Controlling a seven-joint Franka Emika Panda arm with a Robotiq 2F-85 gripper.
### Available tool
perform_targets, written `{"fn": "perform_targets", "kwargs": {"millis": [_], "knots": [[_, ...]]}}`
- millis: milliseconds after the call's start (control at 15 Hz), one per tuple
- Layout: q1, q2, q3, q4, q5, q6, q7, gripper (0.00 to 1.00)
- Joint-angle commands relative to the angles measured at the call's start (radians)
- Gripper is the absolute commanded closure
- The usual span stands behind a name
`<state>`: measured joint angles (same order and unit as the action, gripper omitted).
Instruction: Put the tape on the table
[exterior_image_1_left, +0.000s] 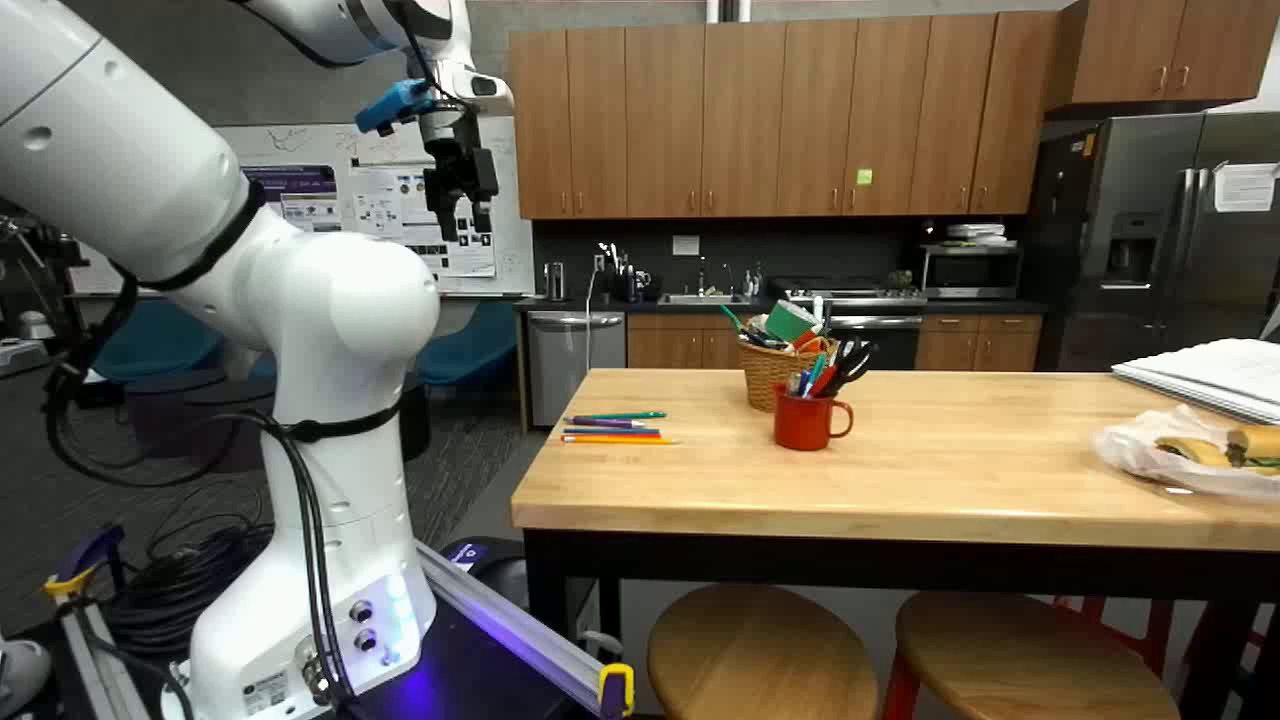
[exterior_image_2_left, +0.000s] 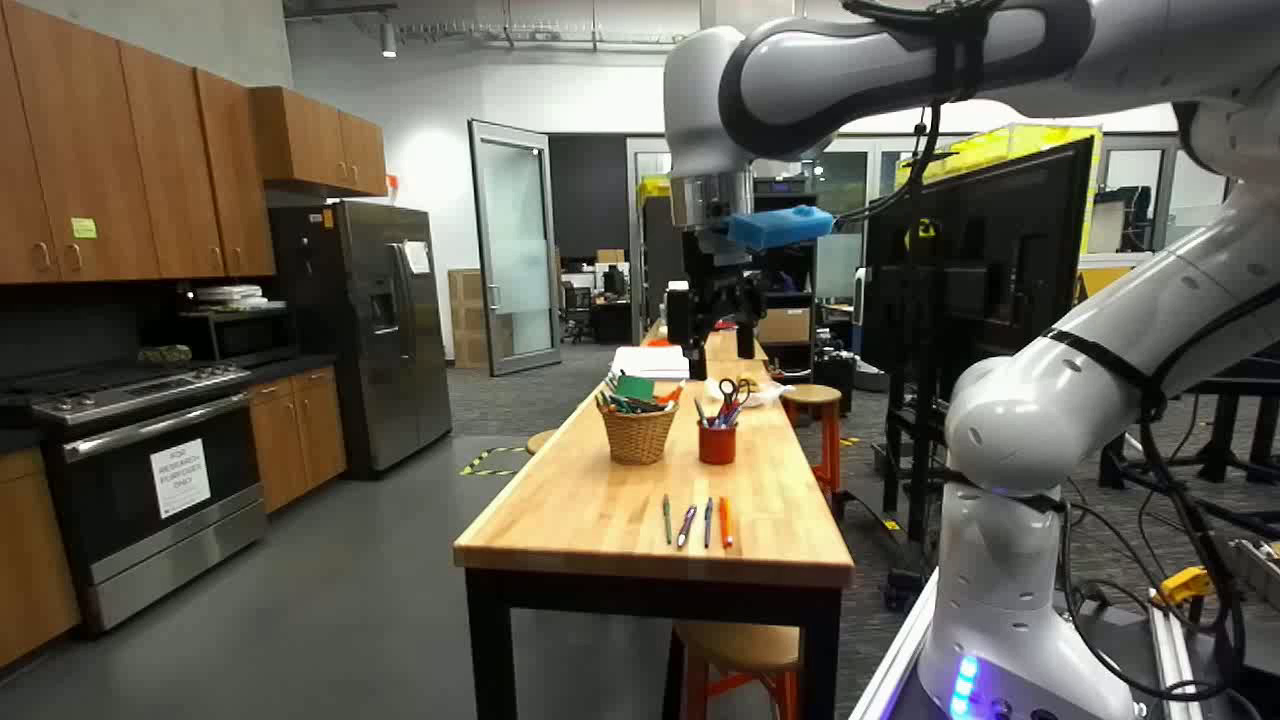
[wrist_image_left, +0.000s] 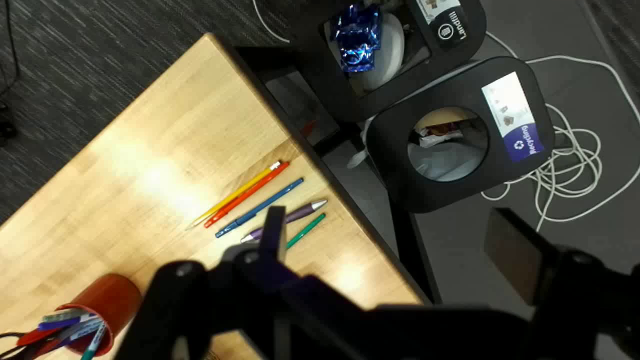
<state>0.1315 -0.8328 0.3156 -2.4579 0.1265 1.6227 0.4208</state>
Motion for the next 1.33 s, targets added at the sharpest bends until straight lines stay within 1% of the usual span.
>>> {"fn": "perform_targets", "kwargs": {"millis": [0,933,1267], "knots": [[-0.007,-0.001,0.005,0.002,0.003,-0.002,-0.005,0.00],[-0.007,-0.001,0.005,0.002,0.003,-0.002,-0.005,0.00],[-0.037,-0.002,-0.015,-0.012,-0.027,0.011,-0.011,0.00]]}}
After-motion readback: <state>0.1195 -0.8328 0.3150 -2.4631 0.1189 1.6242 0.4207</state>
